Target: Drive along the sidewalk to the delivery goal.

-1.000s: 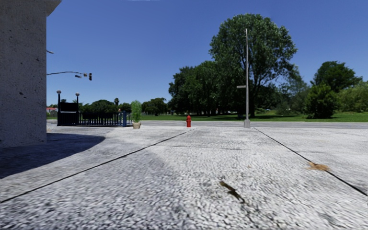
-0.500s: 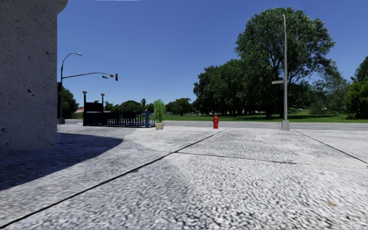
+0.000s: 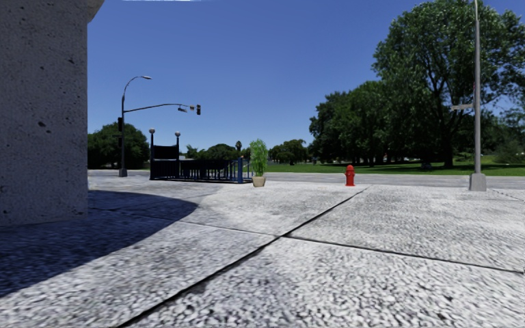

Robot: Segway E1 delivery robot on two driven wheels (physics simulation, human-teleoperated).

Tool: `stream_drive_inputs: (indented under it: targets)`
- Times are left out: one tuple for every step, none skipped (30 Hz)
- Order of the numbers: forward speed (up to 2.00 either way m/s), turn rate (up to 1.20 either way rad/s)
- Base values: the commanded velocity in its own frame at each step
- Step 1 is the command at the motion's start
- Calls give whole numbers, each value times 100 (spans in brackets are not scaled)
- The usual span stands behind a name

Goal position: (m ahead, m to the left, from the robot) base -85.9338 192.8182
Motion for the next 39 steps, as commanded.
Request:
stream_drive_inputs:
  targets:
    - [200, 37]
    - [200, 37]
    - [200, 37]
    - [200, 37]
    - [200, 37]
    - [200, 37]
    - [200, 37]
    - [200, 37]
    - [200, 37]
    - [200, 37]
    - [200, 37]
    - [200, 37]
    - [200, 37]
    - [200, 37]
    - [200, 37]
    - [200, 37]
    - [200, 37]
    - [200, 37]
    - [200, 37]
    - [200, 37]
    - [200, 37]
    - [200, 37]
    - [200, 37]
    - [200, 37]
    - [200, 37]
    - [200, 37]
    - [200, 37]
    - [200, 37]
    - [200, 37]
    - [200, 37]
    - [200, 37]
    - [200, 37]
    - [200, 37]
    - [200, 37]
    - [200, 37]
    - [200, 37]
    - [200, 37]
    - [200, 37]
    - [200, 37]
